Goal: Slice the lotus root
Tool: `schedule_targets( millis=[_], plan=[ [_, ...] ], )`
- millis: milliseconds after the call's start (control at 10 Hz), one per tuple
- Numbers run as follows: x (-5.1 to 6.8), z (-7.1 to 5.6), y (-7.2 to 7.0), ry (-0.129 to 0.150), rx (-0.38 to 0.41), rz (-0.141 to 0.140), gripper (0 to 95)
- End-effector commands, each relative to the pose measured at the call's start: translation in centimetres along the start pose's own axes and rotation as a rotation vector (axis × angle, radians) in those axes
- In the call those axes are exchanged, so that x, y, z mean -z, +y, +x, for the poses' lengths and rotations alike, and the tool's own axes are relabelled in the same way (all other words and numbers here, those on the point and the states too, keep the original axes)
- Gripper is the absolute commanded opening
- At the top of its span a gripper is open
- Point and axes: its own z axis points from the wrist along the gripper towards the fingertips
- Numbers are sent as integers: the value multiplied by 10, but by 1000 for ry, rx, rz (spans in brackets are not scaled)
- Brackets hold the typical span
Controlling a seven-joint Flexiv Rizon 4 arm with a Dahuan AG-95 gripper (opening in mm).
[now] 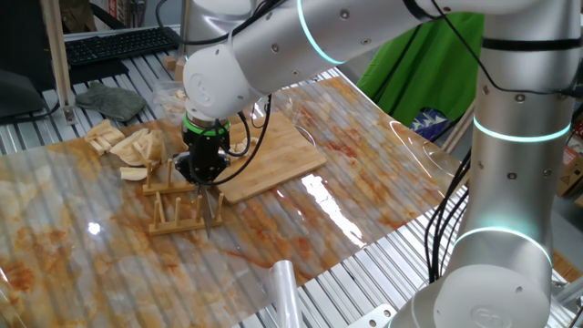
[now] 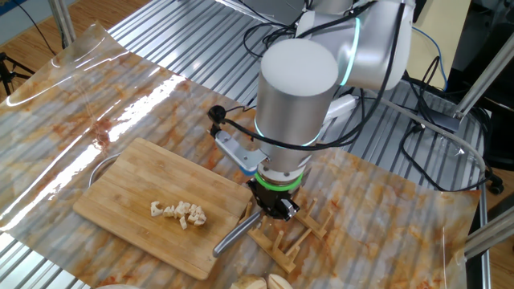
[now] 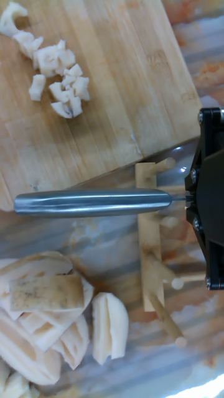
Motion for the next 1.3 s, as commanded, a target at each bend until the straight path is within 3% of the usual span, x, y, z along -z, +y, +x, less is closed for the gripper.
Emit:
schedule_targets(
  millis=[100,200,300,700,1100,1200,1300],
  plan=[
    [0,1,0,0,-8,3,0],
    [0,1,0,3,-22,4,0],
    [-1,1,0,5,-31,4,190],
    [0,1,0,8,-34,4,190],
    [12,6,-3,15,-39,7,190],
    [19,8,-5,20,-43,6,380],
    [27,11,-9,25,-50,-2,380]
  ],
)
